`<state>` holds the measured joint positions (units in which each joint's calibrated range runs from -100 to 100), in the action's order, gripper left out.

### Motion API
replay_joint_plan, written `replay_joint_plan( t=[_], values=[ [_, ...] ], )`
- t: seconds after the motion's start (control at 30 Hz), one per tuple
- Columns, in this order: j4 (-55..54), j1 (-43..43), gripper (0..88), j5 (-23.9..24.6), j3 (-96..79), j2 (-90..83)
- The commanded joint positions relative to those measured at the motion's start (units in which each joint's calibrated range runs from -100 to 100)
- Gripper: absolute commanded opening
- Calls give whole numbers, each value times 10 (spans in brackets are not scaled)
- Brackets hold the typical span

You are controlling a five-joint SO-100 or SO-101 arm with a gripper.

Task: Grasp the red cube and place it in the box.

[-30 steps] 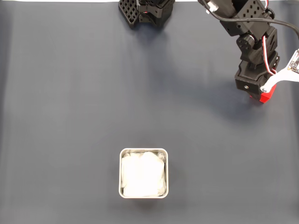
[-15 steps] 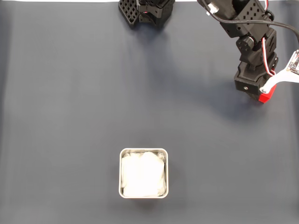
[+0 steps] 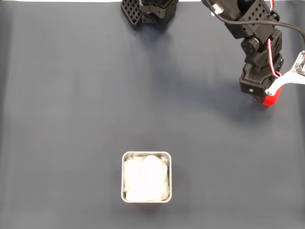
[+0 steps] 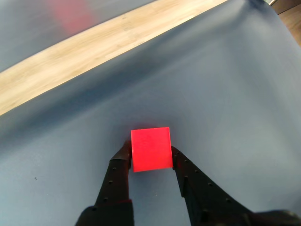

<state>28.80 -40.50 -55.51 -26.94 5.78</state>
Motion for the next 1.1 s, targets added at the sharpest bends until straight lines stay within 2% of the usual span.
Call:
replay_joint_plan(
  t=[0.0,0.53,1.07],
  values=[
    [-9,9,151,-5,26,-4],
    [-4,14,131,-4,32,-20],
    [66,68,125,-1,35,-136]
  ],
)
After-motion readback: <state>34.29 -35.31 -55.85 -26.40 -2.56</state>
